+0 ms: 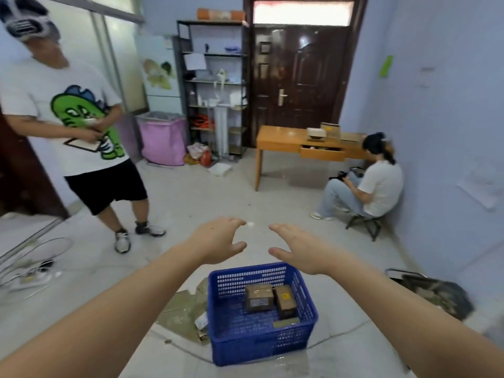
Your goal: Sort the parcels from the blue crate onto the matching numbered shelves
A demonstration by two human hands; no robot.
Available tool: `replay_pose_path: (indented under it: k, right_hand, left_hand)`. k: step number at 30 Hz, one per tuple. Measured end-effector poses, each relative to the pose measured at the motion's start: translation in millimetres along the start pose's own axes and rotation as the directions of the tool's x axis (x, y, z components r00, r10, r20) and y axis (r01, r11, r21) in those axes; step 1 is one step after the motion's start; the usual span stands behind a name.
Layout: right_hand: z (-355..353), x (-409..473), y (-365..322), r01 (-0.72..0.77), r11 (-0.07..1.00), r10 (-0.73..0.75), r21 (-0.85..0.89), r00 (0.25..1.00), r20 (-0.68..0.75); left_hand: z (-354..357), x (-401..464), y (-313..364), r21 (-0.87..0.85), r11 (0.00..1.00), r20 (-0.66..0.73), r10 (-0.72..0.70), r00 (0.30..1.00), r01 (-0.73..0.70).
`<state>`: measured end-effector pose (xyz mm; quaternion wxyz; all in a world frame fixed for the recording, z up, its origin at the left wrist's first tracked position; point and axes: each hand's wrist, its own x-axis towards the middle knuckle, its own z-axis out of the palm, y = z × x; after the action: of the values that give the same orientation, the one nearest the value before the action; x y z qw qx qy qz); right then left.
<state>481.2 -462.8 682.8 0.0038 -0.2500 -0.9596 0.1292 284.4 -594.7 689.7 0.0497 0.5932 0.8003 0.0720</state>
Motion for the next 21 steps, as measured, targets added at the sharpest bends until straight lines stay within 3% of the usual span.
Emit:
replay_pose_path:
  k: [6,10,17,21]
  right_hand:
    - [11,100,-19,0.087,0.996,-0.087,0.006,0.995,0.039]
    - [21,165,-35,0.086,0.996,-0.087,0.010,0.994,0.061]
    - [48,263,-51,-0.051,0.997,0.049,0.052,0.998,0.045]
    - [54,290,-43,-0.150,0.986,0.147,0.076,0.988,0.046]
  left_hand:
    - [0,29,-90,-0.004,0.996,0.014,-0.089,0.996,0.089]
    - [6,60,-149,-0.017,0.997,0.081,-0.073,0.994,0.075]
    - [7,144,-239,-0.016,0.999,0.121,0.041,0.992,-0.039]
    - [10,196,-258,-0.023,0.989,0.160,0.149,0.976,-0.147]
